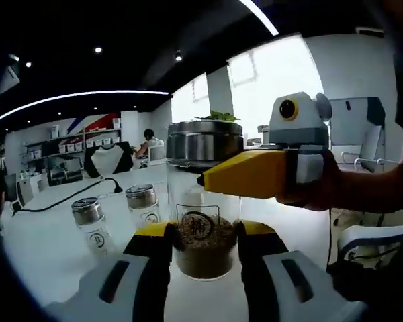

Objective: Rotate the seasoning bottle until the label or dispensing opening points toward the visible target arrow and the bottle remains upright within the marked orientation range

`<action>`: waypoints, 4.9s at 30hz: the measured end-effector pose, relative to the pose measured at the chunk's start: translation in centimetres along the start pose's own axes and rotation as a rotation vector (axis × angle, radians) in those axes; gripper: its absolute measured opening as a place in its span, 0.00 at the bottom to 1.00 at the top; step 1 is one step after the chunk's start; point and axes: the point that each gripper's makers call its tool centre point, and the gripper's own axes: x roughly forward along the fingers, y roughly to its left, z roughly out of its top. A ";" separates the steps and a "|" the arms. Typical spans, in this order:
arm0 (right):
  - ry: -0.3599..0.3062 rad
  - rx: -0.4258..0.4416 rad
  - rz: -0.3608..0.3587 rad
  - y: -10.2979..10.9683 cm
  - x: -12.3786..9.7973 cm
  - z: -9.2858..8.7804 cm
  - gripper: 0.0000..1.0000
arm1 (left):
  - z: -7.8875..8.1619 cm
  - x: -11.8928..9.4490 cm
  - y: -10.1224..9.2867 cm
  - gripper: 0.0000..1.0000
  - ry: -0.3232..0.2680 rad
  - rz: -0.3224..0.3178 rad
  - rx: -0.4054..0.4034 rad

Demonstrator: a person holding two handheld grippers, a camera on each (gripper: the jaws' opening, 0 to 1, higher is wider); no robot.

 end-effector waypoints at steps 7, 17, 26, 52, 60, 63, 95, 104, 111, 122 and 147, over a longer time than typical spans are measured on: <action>-0.012 0.037 0.100 0.7 -0.8 1.3 0.37 | 1.3 -0.1 -1.5 0.42 -0.052 -0.166 -0.100; -0.055 0.100 0.230 2.5 -1.7 2.0 0.37 | 1.5 -0.6 -3.6 0.41 -0.031 -0.360 -0.208; -0.109 0.139 0.033 -0.2 -0.8 1.5 0.37 | 1.2 0.3 -1.1 0.40 -0.011 -0.101 -0.115; 0.070 0.001 -0.399 -3.2 0.5 -1.6 0.37 | -0.8 0.8 1.9 0.40 0.044 0.206 0.119; 0.048 0.021 -0.359 -4.7 -2.1 0.1 0.37 | -1.6 0.1 1.9 0.54 0.075 0.117 -0.004; 0.053 0.006 -0.361 -5.1 -3.2 0.6 0.37 | -1.5 -0.5 2.1 0.58 0.061 0.097 -0.026; 0.180 -0.046 -0.365 -15.2 -11.7 -1.3 0.38 | -2.5 -5.8 7.6 1.00 0.106 0.214 -0.023; 0.208 -0.042 -0.385 -17.2 -12.6 -2.2 0.38 | -3.1 -6.3 8.0 1.00 0.121 0.228 -0.033; 0.223 -0.044 -0.370 -17.8 -12.8 -2.5 0.38 | -2.9 -6.4 8.2 1.00 0.117 0.228 -0.041; 0.229 -0.049 -0.338 -17.6 -12.9 -2.5 0.38 | -2.9 -6.2 7.9 1.00 0.118 0.222 -0.045; 0.280 -0.053 -0.369 -17.4 -13.4 -3.5 0.46 | -2.4 -6.7 7.1 1.00 0.102 0.222 -0.024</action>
